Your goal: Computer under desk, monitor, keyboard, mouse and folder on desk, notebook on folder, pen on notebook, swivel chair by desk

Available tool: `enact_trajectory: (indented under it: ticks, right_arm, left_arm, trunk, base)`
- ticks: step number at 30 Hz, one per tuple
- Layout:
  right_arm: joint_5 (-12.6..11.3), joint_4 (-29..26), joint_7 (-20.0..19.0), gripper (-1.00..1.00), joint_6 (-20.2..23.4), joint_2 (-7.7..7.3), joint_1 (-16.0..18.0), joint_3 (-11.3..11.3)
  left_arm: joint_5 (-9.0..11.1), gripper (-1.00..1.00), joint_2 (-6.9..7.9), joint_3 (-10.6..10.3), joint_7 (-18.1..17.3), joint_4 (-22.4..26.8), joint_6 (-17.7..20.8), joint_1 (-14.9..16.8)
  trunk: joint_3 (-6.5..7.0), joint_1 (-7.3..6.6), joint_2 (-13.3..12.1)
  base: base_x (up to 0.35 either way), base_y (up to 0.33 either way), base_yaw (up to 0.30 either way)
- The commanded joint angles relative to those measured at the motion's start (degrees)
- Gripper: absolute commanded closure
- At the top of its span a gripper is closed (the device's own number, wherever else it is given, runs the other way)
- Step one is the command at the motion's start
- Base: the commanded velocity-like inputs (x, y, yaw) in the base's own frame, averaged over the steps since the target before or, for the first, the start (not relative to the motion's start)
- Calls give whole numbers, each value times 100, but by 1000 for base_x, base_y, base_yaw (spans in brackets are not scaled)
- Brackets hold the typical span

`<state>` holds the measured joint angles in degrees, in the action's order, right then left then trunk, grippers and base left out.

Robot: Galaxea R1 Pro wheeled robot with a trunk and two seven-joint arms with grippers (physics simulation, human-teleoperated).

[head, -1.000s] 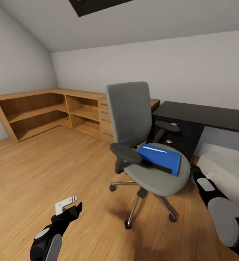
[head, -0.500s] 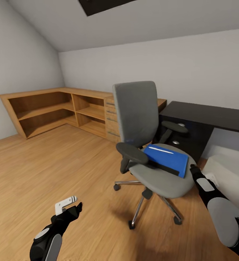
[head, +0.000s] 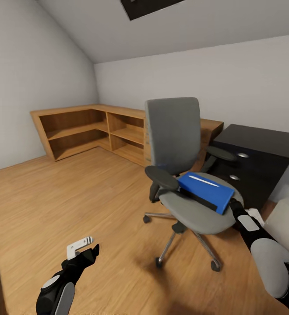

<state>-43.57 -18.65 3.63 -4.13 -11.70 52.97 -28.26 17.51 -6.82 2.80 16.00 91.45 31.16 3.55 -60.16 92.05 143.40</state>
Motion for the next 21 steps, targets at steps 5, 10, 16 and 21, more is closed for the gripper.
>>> enact_trajectory:
  ticks: [5,10,16,21]
  right_arm:
    - [-91,-5,-3,-100,-18,1,2,31]
    - [-91,-10,-10,-100,-18,1,2,31]
    - [-91,-22,-17,-100,-18,1,2,31]
    - [-91,-25,-20,-100,-18,1,2,31]
  left_arm:
    - [60,-100,-3,1,36,5,22,5]
    - [60,-100,-3,-6,35,5,22,5]
    - [58,-100,-3,-8,35,5,22,5]
    - [57,-100,-3,-8,30,5,22,5]
  trunk:
    - [-5,-1,2]
    - [-5,-1,2]
    - [-5,-1,2]
    - [-5,-1,2]
  base:
    - [0,0,272]
    - [0,0,275]
    - [0,0,279]
    - [1,0,280]
